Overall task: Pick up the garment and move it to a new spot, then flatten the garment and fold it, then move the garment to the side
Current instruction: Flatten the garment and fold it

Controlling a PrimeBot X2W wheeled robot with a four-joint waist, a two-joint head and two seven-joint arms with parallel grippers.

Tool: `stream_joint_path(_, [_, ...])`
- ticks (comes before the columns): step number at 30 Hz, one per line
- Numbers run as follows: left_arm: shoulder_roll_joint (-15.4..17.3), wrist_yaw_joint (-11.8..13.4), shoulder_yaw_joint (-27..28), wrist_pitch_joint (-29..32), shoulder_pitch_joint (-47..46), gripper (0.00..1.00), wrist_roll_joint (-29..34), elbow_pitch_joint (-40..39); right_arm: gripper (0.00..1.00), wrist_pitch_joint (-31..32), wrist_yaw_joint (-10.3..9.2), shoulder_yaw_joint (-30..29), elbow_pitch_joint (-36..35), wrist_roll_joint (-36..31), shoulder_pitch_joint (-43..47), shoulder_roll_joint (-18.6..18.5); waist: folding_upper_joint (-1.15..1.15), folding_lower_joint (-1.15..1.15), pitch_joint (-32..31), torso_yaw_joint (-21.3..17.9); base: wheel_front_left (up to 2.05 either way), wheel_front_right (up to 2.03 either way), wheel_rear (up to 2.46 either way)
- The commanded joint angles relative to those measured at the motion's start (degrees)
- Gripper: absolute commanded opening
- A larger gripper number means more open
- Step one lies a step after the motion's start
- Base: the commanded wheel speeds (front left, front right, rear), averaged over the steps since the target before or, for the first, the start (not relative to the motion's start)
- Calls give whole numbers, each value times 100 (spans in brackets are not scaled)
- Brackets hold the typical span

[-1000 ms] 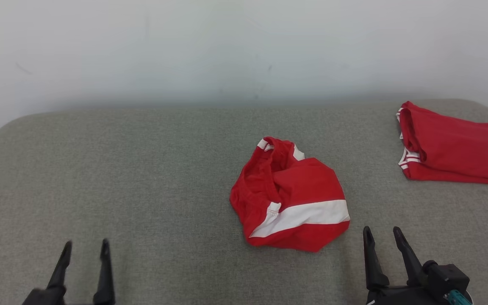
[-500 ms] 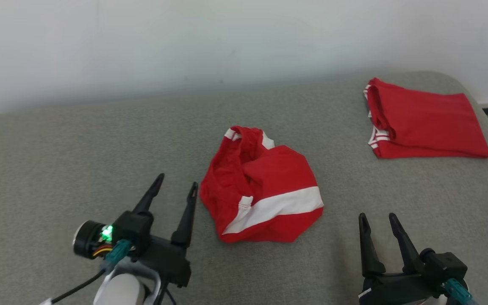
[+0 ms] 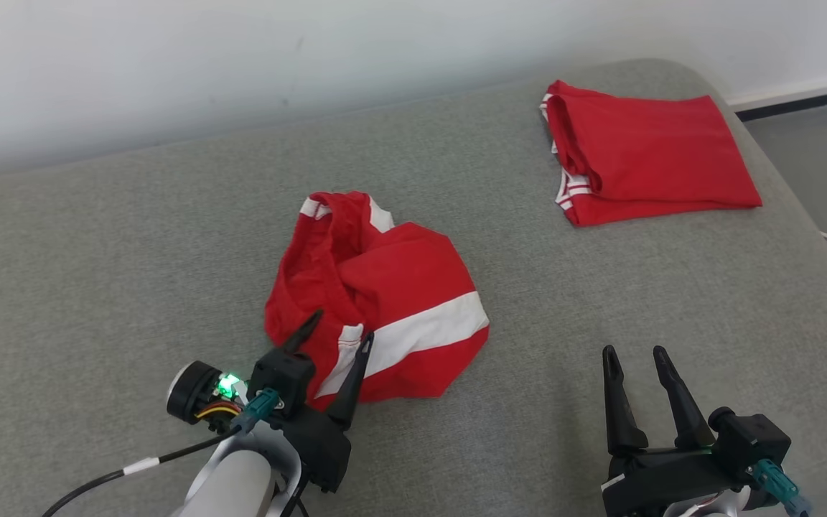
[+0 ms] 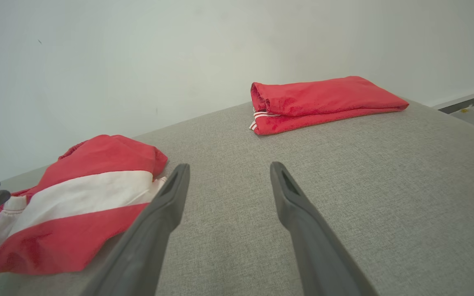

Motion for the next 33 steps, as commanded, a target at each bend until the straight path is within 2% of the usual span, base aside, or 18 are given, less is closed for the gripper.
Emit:
stream_joint_path(1, [25,-27,-46,11,-69,100,7,91,100,-25,-15,16,-13,29,-24,18,-1,-1,93,-165,0,0,0])
stream_joint_path(3, [56,-22,-84,18,-112,100,-32,222,100,-26,-15,15,-9,48,-20,19,-1,-1,91,-207,0,0,0])
stream_joint_path(4, [63,-22,-86,32,-117,89,-53,300,100,-25,-15,13,-7,53,-14,19,-1,-1,87,-222,0,0,0])
stream_joint_path(5, [69,-13,-73,18,-133,13,-57,363,100,-26,-15,5,-13,55,-10,19,-1,-1,85,-235,0,0,0])
stream_joint_path(6, [85,3,-58,5,-149,0,-72,427,100,-26,-15,-4,-18,57,-6,19,-1,-1,80,-248,0,0,0])
stream_joint_path(12, [52,44,36,-132,-201,0,-204,488,100,-25,-15,-107,-38,37,88,19,-1,-1,-7,-133,0,0,0])
stream_joint_path(17, [18,150,198,-234,102,0,-370,72,100,-25,-15,-160,-27,15,186,19,-1,-1,-200,215,0,0,0])
stream_joint_path(25, [195,477,662,-279,1226,0,-724,-875,100,-26,-15,-141,-15,-48,255,18,-1,-1,-434,858,0,0,0])
stream_joint_path(30, [255,648,1086,-280,2014,0,-968,-1267,100,-26,-15,-121,9,-67,254,17,-1,-1,-469,1028,0,0,0])
stream_joint_path(33, [236,647,1204,-280,2264,0,-1030,-1334,100,-25,-15,-133,12,-77,279,17,-1,-1,-477,1061,0,0,0])
